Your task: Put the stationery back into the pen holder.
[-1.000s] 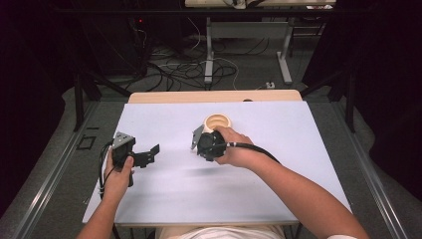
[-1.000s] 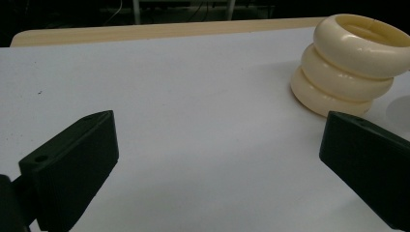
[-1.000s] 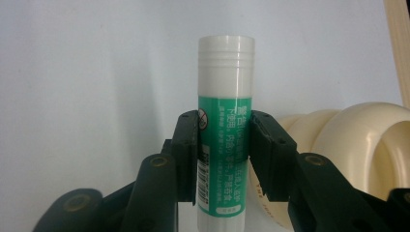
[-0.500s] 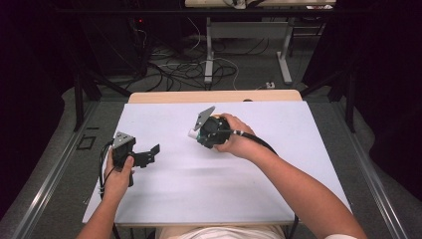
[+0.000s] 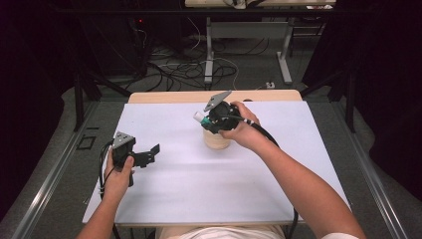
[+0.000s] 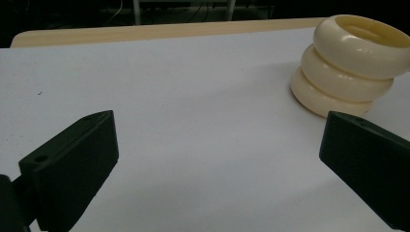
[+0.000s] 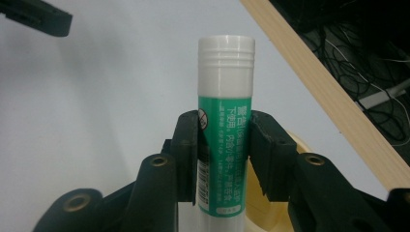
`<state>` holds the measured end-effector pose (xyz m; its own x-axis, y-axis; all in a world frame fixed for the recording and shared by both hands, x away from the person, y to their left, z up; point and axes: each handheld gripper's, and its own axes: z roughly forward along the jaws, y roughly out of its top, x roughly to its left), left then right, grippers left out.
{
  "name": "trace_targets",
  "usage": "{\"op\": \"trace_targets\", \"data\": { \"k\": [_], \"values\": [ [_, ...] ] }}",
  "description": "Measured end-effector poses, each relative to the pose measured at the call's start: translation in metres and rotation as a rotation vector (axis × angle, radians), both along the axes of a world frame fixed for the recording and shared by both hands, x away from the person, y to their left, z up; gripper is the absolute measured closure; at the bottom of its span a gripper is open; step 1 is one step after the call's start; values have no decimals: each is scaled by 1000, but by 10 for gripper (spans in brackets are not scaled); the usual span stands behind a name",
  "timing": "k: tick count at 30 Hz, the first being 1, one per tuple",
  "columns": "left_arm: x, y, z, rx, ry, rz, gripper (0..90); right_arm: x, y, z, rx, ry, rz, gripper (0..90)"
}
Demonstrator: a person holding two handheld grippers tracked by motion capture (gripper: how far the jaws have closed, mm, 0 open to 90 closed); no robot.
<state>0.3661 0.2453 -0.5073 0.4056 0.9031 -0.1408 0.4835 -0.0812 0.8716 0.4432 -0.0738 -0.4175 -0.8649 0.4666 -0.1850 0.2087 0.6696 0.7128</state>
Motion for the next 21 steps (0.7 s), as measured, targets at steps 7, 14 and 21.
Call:
{"op": "trace_targets", "data": {
  "k": [7, 14, 21],
  "values": [
    [0, 0, 0, 1, 1, 0, 3, 11, -12, 4, 48, -8, -75, 653],
    [0, 0, 0, 1, 1, -1, 3, 20, -23, 6, 108, -13, -138, 653],
    [0, 0, 0, 1, 1, -1, 3, 30, -30, 2, 190, 6, -205, 653]
  ]
}}
